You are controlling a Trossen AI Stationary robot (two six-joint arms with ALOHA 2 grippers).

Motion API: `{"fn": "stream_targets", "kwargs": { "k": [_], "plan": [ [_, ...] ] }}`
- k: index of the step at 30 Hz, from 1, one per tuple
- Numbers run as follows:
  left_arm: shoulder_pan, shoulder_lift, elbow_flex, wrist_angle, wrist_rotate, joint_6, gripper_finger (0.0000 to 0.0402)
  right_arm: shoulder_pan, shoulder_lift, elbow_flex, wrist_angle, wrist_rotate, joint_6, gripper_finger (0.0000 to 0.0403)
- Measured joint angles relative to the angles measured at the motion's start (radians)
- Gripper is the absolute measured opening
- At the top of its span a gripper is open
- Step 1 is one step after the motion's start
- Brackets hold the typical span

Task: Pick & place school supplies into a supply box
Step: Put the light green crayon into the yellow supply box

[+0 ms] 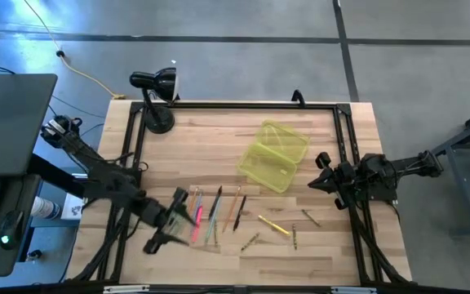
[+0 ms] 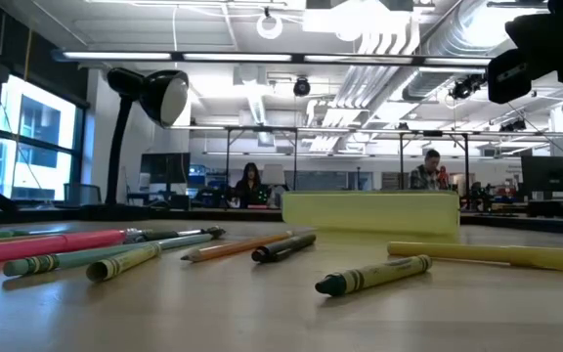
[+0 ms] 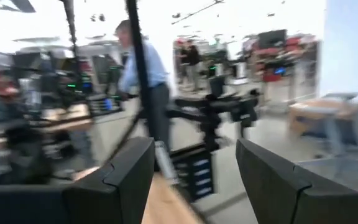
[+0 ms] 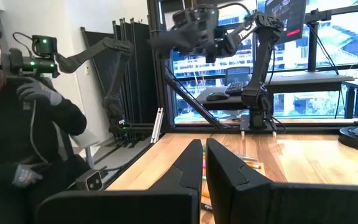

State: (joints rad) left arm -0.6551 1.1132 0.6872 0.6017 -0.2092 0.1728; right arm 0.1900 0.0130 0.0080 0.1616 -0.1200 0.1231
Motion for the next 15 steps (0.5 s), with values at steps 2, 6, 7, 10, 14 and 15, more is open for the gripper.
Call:
{"fn": "stream_targets", "kwargs": {
  "k": [2, 6, 7, 10, 14, 15],
  "plan": [
    [0.052, -0.002, 0.0, 0.001, 0.013, 0.018, 0.026, 0.0, 0.0, 0.0, 0.0, 0.0, 0.0, 0.0],
    [0.134, -0.001, 0.0, -0.019, 0.017, -0.018, 0.026, 0.0, 0.0, 0.0, 0.0, 0.0, 0.0, 0.0],
    [0.155, 0.002, 0.0, -0.025, 0.017, -0.034, 0.026, 0.0, 0.0, 0.0, 0.0, 0.0, 0.0, 0.0],
    [0.196, 0.005, 0.0, -0.051, 0.018, -0.098, 0.026, 0.0, 0.0, 0.0, 0.0, 0.001, 0.0, 0.0],
    [0.232, 0.004, 0.0, -0.051, 0.026, -0.125, 0.026, 0.0, 0.0, 0.0, 0.0, 0.001, 0.0, 0.0],
    [0.24, 0.004, 0.0, -0.052, 0.024, -0.125, 0.026, 0.0, 0.0, 0.0, 0.0, 0.001, 0.0, 0.0]
  ]
}}
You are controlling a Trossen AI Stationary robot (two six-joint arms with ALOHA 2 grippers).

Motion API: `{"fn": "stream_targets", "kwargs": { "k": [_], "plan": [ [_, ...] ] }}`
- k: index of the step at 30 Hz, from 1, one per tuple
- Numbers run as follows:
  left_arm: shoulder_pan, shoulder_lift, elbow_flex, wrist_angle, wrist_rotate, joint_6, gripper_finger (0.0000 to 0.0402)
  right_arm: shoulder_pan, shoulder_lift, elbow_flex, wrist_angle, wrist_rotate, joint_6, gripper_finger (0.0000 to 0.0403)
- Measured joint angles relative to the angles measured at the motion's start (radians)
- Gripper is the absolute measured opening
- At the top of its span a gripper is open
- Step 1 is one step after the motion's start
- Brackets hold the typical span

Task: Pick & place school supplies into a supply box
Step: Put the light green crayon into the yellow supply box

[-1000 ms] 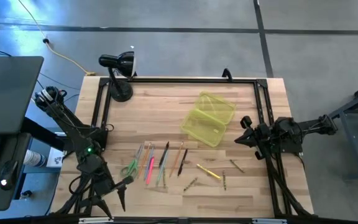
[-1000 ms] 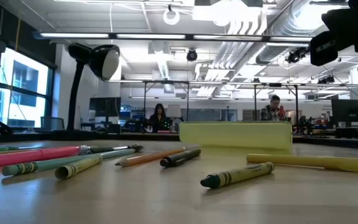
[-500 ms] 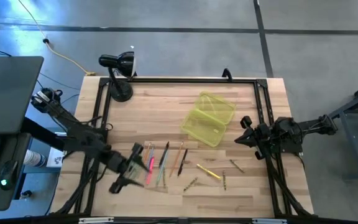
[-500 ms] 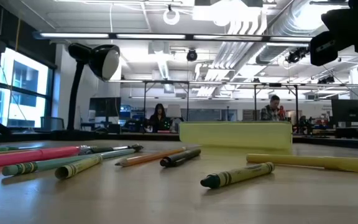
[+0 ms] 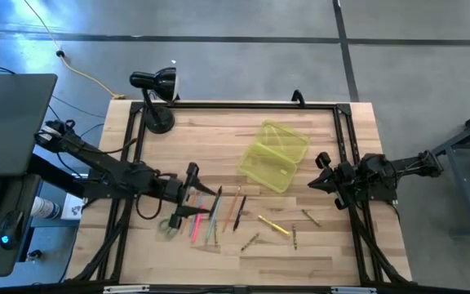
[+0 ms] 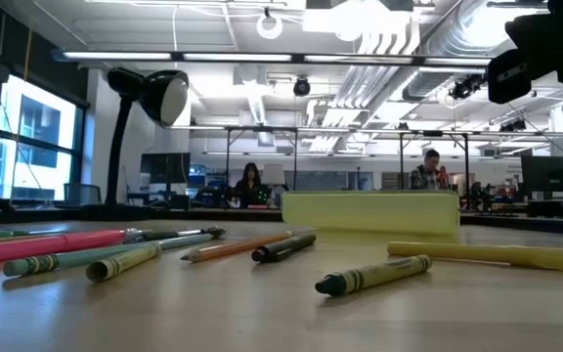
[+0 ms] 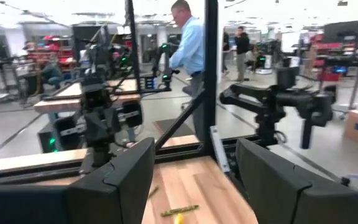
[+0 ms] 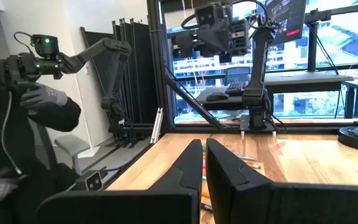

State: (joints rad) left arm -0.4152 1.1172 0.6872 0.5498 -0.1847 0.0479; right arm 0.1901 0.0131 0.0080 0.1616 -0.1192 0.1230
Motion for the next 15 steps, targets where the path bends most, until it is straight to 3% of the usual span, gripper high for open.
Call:
{"fn": "stream_targets", "kwargs": {
  "k": [15],
  "plan": [
    [0.016, 0.0, 0.0, -0.015, -0.004, -0.103, 0.026, 0.0, 0.0, 0.0, 0.0, 0.0, 0.0, 0.0]
  ]
}}
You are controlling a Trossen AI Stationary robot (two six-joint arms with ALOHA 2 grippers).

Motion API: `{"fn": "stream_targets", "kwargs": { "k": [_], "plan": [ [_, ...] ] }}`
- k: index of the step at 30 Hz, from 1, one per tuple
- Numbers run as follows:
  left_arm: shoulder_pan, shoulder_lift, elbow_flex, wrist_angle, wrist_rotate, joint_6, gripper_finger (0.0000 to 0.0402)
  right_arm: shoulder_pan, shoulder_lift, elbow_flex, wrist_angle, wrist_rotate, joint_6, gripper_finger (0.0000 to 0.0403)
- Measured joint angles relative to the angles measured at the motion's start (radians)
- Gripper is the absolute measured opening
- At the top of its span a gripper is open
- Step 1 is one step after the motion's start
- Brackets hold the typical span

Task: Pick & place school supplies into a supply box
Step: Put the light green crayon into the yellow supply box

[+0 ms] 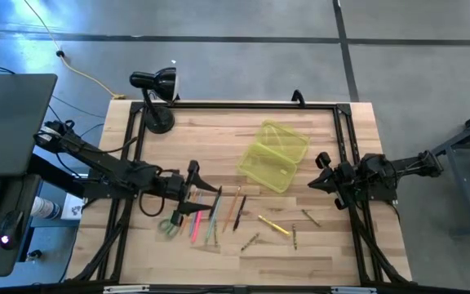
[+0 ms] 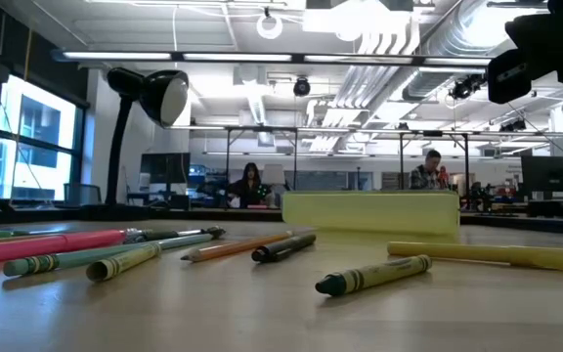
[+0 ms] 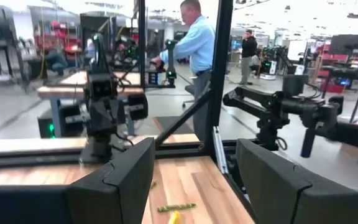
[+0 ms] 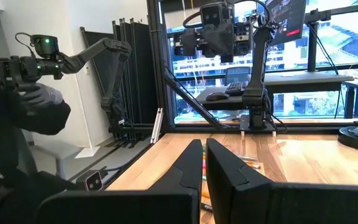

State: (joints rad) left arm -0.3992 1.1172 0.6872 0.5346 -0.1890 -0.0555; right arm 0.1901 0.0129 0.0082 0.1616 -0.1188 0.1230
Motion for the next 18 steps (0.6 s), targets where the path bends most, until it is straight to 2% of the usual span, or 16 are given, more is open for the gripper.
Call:
{"fn": "stream_targets", "kwargs": {
  "k": [9, 13, 16, 18],
  "plan": [
    [0.0, 0.0, 0.0, 0.04, -0.001, -0.071, 0.026, 0.0, 0.0, 0.0, 0.009, 0.016, 0.0, 0.0],
    [0.0, 0.0, 0.0, 0.039, 0.026, -0.178, 0.026, 0.0, 0.0, 0.0, 0.079, 0.044, 0.06, 0.0],
    [0.0, 0.0, 0.0, 0.034, 0.016, -0.178, 0.026, 0.0, 0.001, 0.0, 0.15, 0.046, 0.082, 0.0],
    [0.0, 0.0, 0.0, 0.021, -0.01, -0.148, 0.026, 0.0, 0.001, 0.0, 0.191, 0.071, 0.019, 0.0]
  ]
}}
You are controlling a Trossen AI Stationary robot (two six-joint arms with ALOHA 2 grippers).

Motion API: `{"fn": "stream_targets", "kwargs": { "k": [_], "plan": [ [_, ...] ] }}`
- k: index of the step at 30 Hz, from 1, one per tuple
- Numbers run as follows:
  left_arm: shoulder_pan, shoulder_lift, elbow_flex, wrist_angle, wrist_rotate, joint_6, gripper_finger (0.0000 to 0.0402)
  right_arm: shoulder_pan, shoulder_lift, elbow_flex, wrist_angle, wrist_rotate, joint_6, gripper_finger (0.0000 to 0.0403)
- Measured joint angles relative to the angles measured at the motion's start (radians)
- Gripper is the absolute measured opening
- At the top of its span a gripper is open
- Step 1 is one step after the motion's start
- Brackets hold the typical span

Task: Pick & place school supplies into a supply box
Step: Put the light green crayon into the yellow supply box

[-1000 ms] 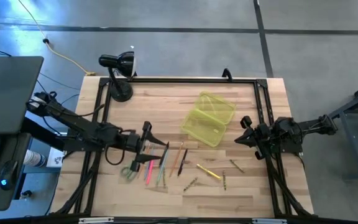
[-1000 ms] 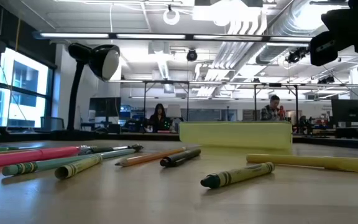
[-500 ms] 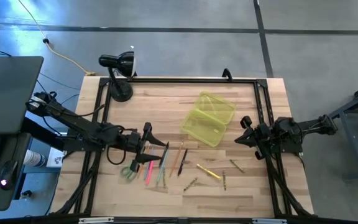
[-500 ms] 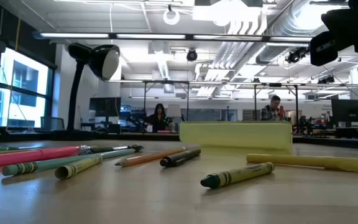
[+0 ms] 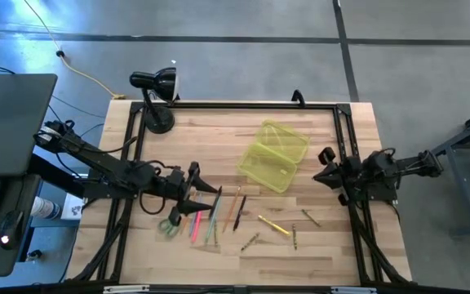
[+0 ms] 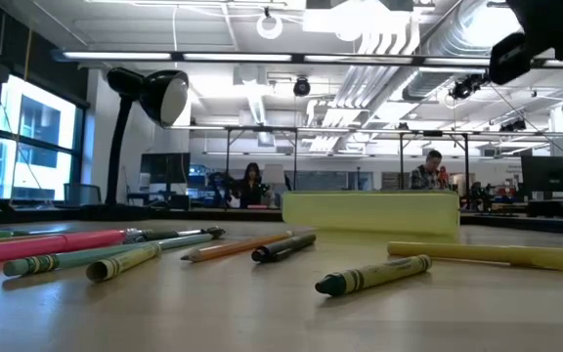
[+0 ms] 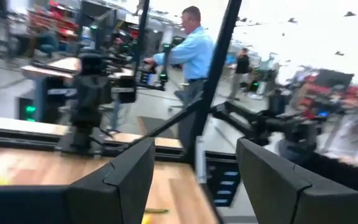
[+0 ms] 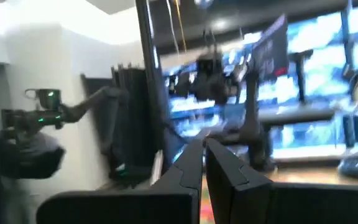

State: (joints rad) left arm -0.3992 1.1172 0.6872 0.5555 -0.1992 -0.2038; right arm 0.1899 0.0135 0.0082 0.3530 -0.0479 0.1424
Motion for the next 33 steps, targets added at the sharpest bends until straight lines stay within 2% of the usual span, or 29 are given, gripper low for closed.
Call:
{"fn": "stream_targets", "kwargs": {
  "k": [4, 7, 12, 15, 18, 21, 25, 28, 33],
  "plan": [
    [0.0, 0.0, 0.0, -0.077, -0.083, 0.056, 0.026, 0.0, 0.0, 0.0, 0.087, 0.165, -0.144, 0.0],
    [0.0, 0.0, 0.0, -0.12, -0.1, 0.009, 0.026, 0.004, 0.0, 0.0, 0.072, 0.189, -0.154, 0.0],
    [0.0, 0.0, 0.0, -0.139, -0.105, -0.098, 0.026, 0.041, 0.055, 0.0, -0.06, 0.239, 0.019, 0.0],
    [0.0, 0.0, 0.0, -0.142, -0.097, -0.101, 0.026, 0.074, 0.103, 0.009, -0.056, 0.338, 0.038, 0.0],
    [0.0, 0.0, 0.0, -0.155, -0.08, -0.117, 0.026, 0.11, 0.168, 0.078, -0.055, 0.407, 0.031, 0.0],
    [0.0, 0.0, 0.0, -0.187, -0.081, -0.119, 0.026, 0.157, 0.264, 0.198, -0.095, 0.427, -0.018, 0.0],
    [0.0, 0.0, 0.0, -0.197, -0.081, -0.151, 0.0259, 0.222, 0.452, 0.4, -0.302, 0.537, -0.051, 0.0],
    [0.0, 0.0, 0.0, -0.201, -0.081, -0.184, 0.0259, 0.258, 0.597, 0.55, -0.529, 0.581, 0.046, 0.0],
    [0.0, 0.0, 0.0, -0.21, -0.081, -0.194, 0.0259, 0.298, 0.823, 0.762, -0.881, 0.491, 0.36, 0.0]
  ]
}}
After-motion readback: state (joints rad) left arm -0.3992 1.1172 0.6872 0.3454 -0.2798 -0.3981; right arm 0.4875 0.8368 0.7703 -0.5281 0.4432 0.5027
